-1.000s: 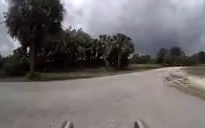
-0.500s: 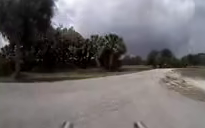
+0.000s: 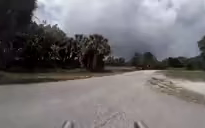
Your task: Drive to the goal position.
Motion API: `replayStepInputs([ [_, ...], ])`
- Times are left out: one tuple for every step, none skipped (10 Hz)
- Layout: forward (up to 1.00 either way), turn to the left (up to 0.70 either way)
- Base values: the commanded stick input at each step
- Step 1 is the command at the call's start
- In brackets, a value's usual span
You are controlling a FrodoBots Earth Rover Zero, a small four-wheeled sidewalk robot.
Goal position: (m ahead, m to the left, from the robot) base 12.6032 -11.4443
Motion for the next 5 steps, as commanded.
replayStepInputs([
  [0.85, -0.07],
  [0.85, 0.00],
  [0.85, 0.00],
  [0.85, 0.00],
  [0.85, 0.00],
])
